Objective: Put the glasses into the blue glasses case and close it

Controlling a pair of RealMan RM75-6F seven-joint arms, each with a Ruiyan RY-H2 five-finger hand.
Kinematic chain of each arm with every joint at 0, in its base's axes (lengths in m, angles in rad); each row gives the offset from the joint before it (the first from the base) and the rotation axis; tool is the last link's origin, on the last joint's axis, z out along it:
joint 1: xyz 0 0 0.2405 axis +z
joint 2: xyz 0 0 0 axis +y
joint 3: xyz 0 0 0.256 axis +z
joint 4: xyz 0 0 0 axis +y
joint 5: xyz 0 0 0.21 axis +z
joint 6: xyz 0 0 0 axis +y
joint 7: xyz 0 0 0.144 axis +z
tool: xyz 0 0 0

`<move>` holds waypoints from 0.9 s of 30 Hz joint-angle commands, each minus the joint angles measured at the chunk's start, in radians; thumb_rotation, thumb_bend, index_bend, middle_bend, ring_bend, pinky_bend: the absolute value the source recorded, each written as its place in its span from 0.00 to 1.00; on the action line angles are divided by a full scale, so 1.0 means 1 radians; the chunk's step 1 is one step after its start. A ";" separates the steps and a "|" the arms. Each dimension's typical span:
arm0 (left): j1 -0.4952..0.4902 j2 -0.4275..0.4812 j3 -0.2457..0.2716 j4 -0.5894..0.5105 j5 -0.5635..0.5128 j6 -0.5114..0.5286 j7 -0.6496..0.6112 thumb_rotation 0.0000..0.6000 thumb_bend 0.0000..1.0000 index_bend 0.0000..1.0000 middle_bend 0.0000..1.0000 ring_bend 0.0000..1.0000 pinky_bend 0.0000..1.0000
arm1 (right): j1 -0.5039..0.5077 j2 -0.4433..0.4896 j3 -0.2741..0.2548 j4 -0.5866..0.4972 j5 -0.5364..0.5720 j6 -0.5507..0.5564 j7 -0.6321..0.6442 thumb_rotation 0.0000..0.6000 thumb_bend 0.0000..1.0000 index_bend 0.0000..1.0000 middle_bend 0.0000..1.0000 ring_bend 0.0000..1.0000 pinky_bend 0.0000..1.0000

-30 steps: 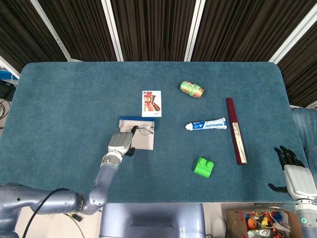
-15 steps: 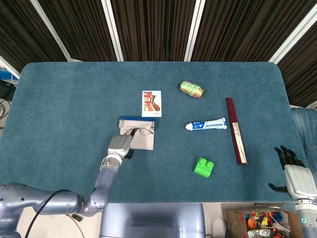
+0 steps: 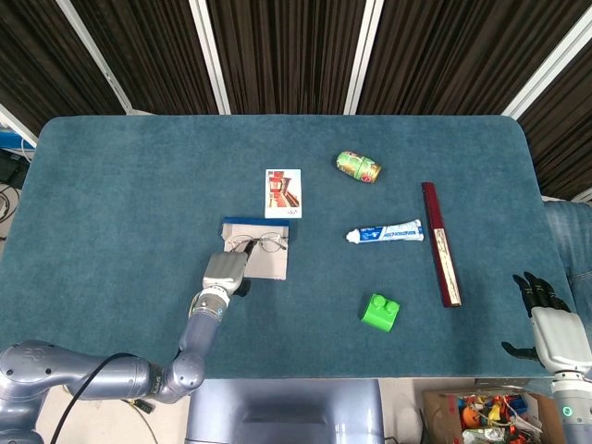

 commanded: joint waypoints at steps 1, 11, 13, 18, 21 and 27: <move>-0.003 -0.004 -0.002 0.008 -0.003 0.001 0.000 1.00 0.42 0.00 0.71 0.75 0.77 | 0.000 0.000 0.000 0.000 0.001 0.000 -0.001 1.00 0.09 0.00 0.00 0.01 0.23; -0.015 -0.023 -0.009 0.049 -0.018 -0.002 0.009 1.00 0.43 0.00 0.71 0.75 0.77 | 0.001 0.001 0.001 -0.003 0.009 -0.004 -0.003 1.00 0.09 0.00 0.00 0.01 0.23; -0.018 -0.027 -0.013 0.054 -0.019 0.000 0.012 1.00 0.43 0.00 0.71 0.75 0.77 | 0.001 0.001 0.002 -0.004 0.012 -0.005 -0.005 1.00 0.09 0.00 0.00 0.01 0.23; -0.031 -0.040 -0.019 0.075 -0.020 0.006 0.026 1.00 0.43 0.00 0.71 0.75 0.77 | 0.002 0.003 0.001 -0.006 0.017 -0.009 -0.005 1.00 0.09 0.00 0.00 0.01 0.23; -0.041 -0.051 -0.025 0.095 -0.027 0.011 0.040 1.00 0.42 0.00 0.71 0.75 0.77 | 0.002 0.004 0.002 -0.007 0.018 -0.009 -0.005 1.00 0.09 0.00 0.00 0.01 0.23; -0.052 -0.066 -0.035 0.119 -0.036 0.018 0.057 1.00 0.43 0.00 0.71 0.75 0.77 | 0.003 0.005 0.002 -0.009 0.022 -0.012 -0.006 1.00 0.09 0.00 0.00 0.01 0.23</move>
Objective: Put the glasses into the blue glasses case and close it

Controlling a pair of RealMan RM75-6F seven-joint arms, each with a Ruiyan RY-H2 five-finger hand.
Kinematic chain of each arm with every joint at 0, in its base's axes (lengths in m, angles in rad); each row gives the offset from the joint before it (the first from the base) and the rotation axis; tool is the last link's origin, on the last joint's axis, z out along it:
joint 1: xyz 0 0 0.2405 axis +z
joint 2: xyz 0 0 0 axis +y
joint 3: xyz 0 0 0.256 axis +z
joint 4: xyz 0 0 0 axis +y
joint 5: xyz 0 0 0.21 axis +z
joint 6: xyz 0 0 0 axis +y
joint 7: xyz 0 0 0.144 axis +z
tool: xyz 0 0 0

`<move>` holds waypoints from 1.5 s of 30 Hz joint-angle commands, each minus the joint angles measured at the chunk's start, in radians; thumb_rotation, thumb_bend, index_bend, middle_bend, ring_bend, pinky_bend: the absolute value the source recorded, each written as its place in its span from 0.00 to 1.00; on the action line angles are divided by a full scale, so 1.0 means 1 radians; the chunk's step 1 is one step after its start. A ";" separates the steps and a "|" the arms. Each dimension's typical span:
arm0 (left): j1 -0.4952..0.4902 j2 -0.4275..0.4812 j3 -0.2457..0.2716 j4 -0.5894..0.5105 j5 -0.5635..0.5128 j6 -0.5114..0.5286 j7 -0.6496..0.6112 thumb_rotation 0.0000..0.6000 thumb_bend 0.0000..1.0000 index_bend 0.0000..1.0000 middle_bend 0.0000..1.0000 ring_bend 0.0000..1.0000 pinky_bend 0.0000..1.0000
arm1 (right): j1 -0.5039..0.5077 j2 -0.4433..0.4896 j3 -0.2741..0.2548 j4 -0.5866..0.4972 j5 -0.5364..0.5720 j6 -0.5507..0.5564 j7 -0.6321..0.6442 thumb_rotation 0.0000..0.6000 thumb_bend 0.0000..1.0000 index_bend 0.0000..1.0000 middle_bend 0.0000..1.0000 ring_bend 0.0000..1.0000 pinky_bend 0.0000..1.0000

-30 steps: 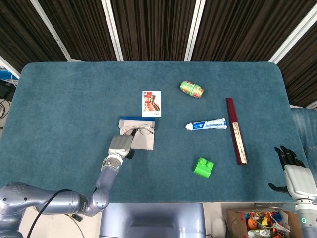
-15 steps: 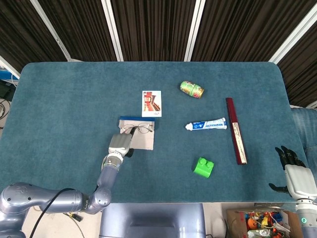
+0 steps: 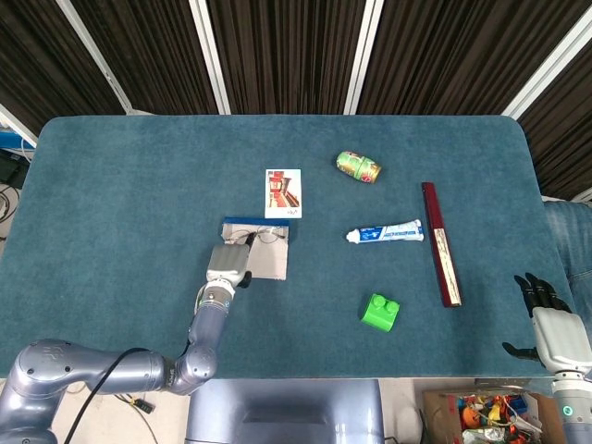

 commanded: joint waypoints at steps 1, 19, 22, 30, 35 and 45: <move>-0.004 -0.005 -0.004 0.007 -0.001 0.003 0.005 1.00 0.43 0.00 0.71 0.75 0.77 | 0.000 0.000 0.000 0.000 0.000 0.000 -0.001 1.00 0.09 0.00 0.00 0.01 0.23; -0.039 -0.062 -0.039 0.111 -0.007 0.025 0.065 1.00 0.43 0.00 0.72 0.75 0.77 | 0.001 0.004 0.000 -0.005 0.010 -0.004 -0.004 1.00 0.10 0.00 0.00 0.01 0.23; -0.040 -0.069 -0.043 0.120 -0.005 0.025 0.071 1.00 0.42 0.00 0.72 0.75 0.77 | 0.001 0.003 0.001 -0.005 0.011 -0.003 -0.006 1.00 0.10 0.00 0.00 0.01 0.23; -0.022 -0.054 -0.026 0.061 0.030 0.038 0.079 1.00 0.43 0.00 0.71 0.75 0.77 | 0.002 0.002 0.001 -0.005 0.014 -0.002 -0.010 1.00 0.10 0.00 0.00 0.01 0.23; -0.003 -0.032 -0.016 0.002 0.066 0.055 0.065 1.00 0.42 0.00 0.70 0.75 0.77 | 0.002 0.001 0.001 -0.005 0.013 -0.002 -0.010 1.00 0.10 0.00 0.00 0.01 0.23; 0.039 0.037 0.041 -0.128 0.179 0.091 0.044 1.00 0.31 0.11 0.41 0.33 0.46 | 0.001 0.002 0.001 -0.006 0.014 0.000 -0.008 1.00 0.10 0.00 0.00 0.01 0.23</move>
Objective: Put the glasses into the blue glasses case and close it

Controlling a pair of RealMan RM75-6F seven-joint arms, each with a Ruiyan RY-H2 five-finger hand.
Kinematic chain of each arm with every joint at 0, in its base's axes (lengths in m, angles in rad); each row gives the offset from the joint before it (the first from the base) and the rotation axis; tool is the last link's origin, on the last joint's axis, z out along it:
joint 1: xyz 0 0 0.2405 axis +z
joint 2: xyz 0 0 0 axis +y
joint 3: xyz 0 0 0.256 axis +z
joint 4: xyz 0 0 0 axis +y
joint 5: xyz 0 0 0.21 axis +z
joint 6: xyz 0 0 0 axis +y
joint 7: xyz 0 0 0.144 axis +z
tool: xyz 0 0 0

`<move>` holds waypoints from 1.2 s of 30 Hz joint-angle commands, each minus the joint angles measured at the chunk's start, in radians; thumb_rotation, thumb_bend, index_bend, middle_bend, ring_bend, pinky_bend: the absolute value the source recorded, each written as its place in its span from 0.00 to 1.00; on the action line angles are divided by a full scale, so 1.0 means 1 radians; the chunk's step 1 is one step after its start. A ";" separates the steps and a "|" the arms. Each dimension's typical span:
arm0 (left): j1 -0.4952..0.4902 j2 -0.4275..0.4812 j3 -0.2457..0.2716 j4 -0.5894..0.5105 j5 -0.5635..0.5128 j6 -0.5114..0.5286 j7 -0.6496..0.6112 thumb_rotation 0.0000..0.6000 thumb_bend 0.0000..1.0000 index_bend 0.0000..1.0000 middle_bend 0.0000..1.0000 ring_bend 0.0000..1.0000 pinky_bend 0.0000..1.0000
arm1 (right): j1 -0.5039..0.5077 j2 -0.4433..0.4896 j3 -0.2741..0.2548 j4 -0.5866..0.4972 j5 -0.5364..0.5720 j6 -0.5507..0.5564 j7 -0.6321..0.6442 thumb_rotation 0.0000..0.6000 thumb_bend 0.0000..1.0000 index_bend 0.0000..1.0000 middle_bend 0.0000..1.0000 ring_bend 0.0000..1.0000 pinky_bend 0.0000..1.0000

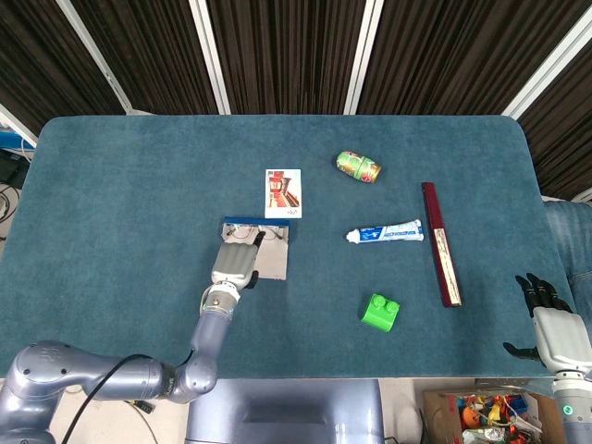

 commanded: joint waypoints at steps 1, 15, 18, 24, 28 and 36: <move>0.018 0.031 0.041 -0.029 0.068 0.015 -0.005 1.00 0.27 0.12 0.36 0.26 0.37 | 0.000 0.000 0.000 -0.001 0.000 0.001 0.001 1.00 0.10 0.00 0.00 0.01 0.23; 0.055 0.046 0.138 0.018 0.245 -0.025 -0.052 1.00 0.19 0.15 0.27 0.20 0.33 | 0.001 0.004 0.000 -0.005 0.006 -0.006 0.003 1.00 0.10 0.00 0.00 0.02 0.23; 0.059 0.039 0.142 0.034 0.262 -0.031 -0.055 1.00 0.19 0.15 0.28 0.18 0.28 | 0.001 0.005 0.001 -0.005 0.007 -0.006 0.006 1.00 0.10 0.00 0.00 0.02 0.23; 0.066 0.027 0.147 0.055 0.268 -0.046 -0.046 1.00 0.19 0.15 0.26 0.12 0.12 | 0.002 0.006 0.000 -0.006 0.010 -0.011 0.009 1.00 0.10 0.00 0.00 0.03 0.23; 0.071 0.015 0.156 0.074 0.275 -0.058 -0.038 1.00 0.19 0.13 0.21 0.08 0.07 | 0.002 0.008 0.001 -0.007 0.012 -0.011 0.011 1.00 0.10 0.00 0.00 0.03 0.23; 0.084 -0.015 0.162 0.116 0.317 -0.044 -0.041 1.00 0.19 0.13 0.19 0.08 0.06 | 0.003 0.009 0.001 -0.008 0.015 -0.015 0.011 1.00 0.10 0.00 0.00 0.03 0.23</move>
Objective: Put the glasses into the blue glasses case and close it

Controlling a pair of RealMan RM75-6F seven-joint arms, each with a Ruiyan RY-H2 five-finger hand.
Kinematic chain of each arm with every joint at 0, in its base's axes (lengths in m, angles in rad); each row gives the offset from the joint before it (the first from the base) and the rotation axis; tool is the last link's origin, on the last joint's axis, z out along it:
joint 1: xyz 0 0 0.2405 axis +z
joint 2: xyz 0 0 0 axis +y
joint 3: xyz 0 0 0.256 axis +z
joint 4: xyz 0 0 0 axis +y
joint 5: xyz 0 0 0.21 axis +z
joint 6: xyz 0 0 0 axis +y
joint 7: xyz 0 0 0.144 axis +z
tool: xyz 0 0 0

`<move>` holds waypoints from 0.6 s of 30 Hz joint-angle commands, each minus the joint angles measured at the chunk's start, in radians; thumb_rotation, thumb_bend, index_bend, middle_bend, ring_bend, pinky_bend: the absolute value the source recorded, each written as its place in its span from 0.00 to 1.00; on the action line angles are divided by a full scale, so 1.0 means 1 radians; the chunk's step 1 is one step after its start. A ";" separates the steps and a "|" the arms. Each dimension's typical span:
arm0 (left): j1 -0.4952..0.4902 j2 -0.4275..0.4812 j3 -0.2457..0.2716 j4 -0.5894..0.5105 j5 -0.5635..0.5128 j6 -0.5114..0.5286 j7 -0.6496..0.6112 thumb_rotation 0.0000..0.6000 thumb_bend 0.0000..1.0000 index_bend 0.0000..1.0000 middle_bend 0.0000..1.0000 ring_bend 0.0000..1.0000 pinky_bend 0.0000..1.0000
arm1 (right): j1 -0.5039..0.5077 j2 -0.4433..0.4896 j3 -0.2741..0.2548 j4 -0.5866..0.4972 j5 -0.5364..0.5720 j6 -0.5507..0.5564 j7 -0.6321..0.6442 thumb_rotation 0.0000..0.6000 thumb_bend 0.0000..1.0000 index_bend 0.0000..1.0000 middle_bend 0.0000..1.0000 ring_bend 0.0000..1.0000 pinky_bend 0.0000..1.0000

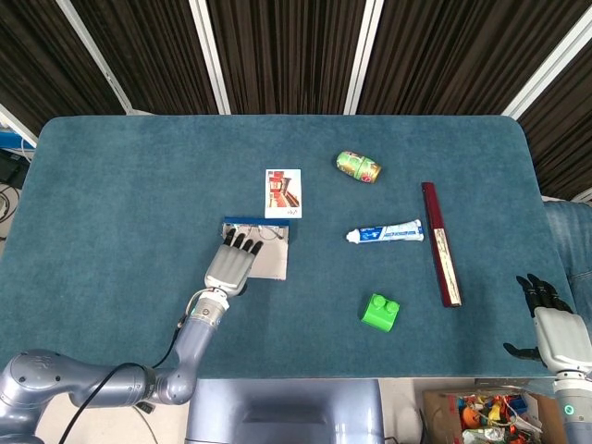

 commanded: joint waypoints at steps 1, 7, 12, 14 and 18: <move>0.007 -0.015 0.003 0.019 0.014 0.002 -0.003 1.00 0.19 0.12 0.18 0.08 0.06 | 0.000 0.001 0.000 -0.001 0.001 -0.001 0.000 1.00 0.10 0.00 0.00 0.03 0.23; 0.013 -0.029 -0.002 0.043 0.018 -0.011 0.005 1.00 0.19 0.08 0.13 0.06 0.05 | 0.001 0.002 0.001 -0.003 0.005 -0.003 0.002 1.00 0.10 0.00 0.00 0.03 0.23; 0.017 -0.036 -0.005 0.051 0.025 -0.014 0.007 1.00 0.19 0.08 0.12 0.06 0.05 | 0.001 0.002 0.000 -0.003 0.005 -0.004 0.001 1.00 0.10 0.00 0.00 0.03 0.23; 0.019 -0.041 -0.007 0.058 0.034 -0.013 0.007 1.00 0.19 0.08 0.12 0.06 0.05 | 0.001 0.002 0.001 -0.003 0.006 -0.003 0.001 1.00 0.10 0.00 0.00 0.03 0.23; 0.021 -0.052 -0.012 0.076 0.041 -0.017 0.007 1.00 0.19 0.08 0.11 0.06 0.05 | 0.001 0.003 0.001 -0.004 0.008 -0.004 0.001 1.00 0.10 0.00 0.00 0.03 0.23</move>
